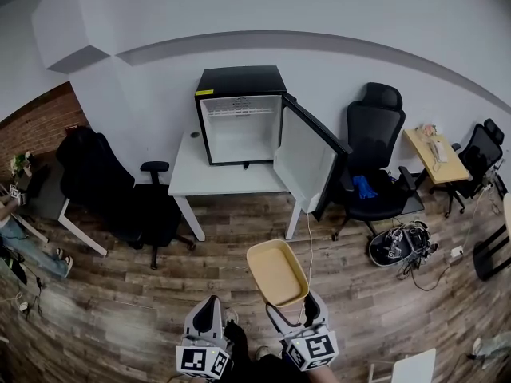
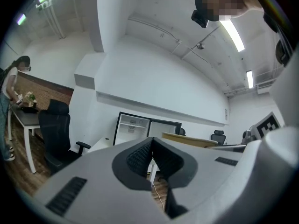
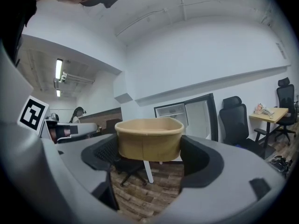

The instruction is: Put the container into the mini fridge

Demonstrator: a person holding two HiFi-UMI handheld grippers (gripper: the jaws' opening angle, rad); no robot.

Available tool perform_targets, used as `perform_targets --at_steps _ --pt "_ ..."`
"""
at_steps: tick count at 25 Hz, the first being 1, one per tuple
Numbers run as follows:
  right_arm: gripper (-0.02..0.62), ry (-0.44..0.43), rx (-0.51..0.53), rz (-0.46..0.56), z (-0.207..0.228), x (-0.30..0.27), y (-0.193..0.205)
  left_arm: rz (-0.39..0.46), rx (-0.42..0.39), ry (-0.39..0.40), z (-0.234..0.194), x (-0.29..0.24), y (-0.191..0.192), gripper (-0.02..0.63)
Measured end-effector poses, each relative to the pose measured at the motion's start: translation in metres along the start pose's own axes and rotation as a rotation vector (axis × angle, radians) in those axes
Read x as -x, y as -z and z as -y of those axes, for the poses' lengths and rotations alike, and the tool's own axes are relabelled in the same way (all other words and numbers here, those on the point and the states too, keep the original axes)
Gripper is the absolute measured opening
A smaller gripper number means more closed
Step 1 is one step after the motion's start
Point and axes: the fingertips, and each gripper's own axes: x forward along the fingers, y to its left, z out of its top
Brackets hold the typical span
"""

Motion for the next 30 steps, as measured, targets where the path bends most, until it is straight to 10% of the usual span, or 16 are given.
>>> perform_targets --at_steps 30 --pt "0.420 0.138 0.018 -0.004 0.067 -0.382 -0.065 -0.020 0.043 0.149 -0.218 -0.334 -0.034 0.008"
